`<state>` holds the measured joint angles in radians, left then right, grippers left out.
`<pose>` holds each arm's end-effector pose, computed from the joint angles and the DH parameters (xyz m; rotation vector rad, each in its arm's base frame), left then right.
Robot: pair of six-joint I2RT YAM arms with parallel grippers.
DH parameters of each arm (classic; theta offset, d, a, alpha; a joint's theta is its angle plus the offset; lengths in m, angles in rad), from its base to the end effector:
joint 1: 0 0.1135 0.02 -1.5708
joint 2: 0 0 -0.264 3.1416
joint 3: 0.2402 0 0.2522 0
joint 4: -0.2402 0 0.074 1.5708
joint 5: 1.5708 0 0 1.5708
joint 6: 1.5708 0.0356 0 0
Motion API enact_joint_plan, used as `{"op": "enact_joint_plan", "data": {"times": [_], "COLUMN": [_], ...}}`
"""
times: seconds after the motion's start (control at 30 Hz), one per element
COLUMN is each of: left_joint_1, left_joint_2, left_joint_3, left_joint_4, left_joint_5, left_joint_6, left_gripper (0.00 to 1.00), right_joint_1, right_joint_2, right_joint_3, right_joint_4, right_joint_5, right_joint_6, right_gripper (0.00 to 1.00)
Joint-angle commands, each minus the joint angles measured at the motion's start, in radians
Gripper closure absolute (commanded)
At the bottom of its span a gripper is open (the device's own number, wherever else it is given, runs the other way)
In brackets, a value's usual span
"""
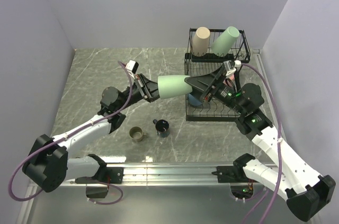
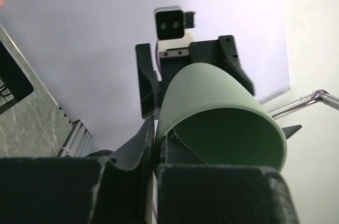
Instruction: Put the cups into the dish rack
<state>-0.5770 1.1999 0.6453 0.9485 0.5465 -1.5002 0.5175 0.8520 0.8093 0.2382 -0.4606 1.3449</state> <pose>0.2083 -0.1577 0.3216 -0.0995 1.5532 -2.0571 0.1637 0.1114 0.3822 0.2270 1.6631 1.8025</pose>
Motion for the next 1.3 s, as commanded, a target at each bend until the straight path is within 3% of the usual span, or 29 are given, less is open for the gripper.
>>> {"op": "enact_joint_plan", "data": {"times": [0.0, 0.2, 0.43, 0.53, 0.67, 0.77, 0.8, 0.83, 0.9, 1.0, 1.17, 1.23, 1.27], "left_joint_1": [-0.029, -0.072, -0.144, -0.176, -0.188, -0.187, -0.188, -0.188, -0.187, -0.187, -0.185, -0.179, -0.178], "left_joint_2": [0.007, -0.01, -0.02, -0.017, -0.008, -0.026, -0.037, -0.066, -0.095, -0.155, -0.253, -0.29, -0.304], "left_joint_3": [0.03, 0.068, 0.099, 0.122, 0.131, 0.125, 0.117, 0.114, 0.102, 0.062, 0.022, 0.016, 0.01], "left_joint_4": [0.004, -0.135, -0.255, -0.295, -0.333, -0.376, -0.422, -0.45, -0.54, -0.605, -0.753, -0.825, -0.844], "left_joint_5": [-0.048, -0.137, -0.267, -0.307, -0.306, -0.318, -0.329, -0.342, -0.378, -0.416, -0.468, -0.483, -0.488], "left_joint_6": [0.049, 0.136, 0.195, 0.227, 0.233, 0.245, 0.251, 0.261, 0.293, 0.313, 0.334, 0.348, 0.353], "left_gripper": [1.0, 1.0, 1.0, 1.0, 1.0, 0.81, 0.66, 0.57, 0.34, 0.17, 0.1, 0.1, 0.1], "right_joint_1": [0.016, 0.027, 0.044, 0.045, 0.044, 0.039, 0.036, 0.029, 0.015, -0.03, -0.207, -0.249, -0.263], "right_joint_2": [0.009, 0.022, 0.027, 0.022, 0.01, -0.005, -0.011, -0.016, -0.039, -0.074, -0.1, -0.097, -0.082], "right_joint_3": [0.065, 0.083, 0.079, 0.079, 0.088, 0.1, 0.103, 0.114, 0.126, 0.159, 0.229, 0.295, 0.324], "right_joint_4": [0.046, 0.03, 0.009, 0.0, -0.043, -0.092, -0.109, -0.125, -0.193, -0.304, -0.507, -0.615, -0.746], "right_joint_5": [0.008, 0.01, 0.022, 0.028, 0.054, 0.062, 0.069, 0.073, 0.083, 0.117, 0.083, 0.115, 0.201], "right_joint_6": [-0.009, -0.021, -0.033, -0.038, -0.062, -0.09, -0.11, -0.121, -0.16, -0.228, -0.331, -0.433, -0.476], "right_gripper": [0.06, 0.17, 0.24, 0.34, 0.63, 0.79, 0.83, 0.86, 1.0, 1.0, 1.0, 1.0, 1.0]}}
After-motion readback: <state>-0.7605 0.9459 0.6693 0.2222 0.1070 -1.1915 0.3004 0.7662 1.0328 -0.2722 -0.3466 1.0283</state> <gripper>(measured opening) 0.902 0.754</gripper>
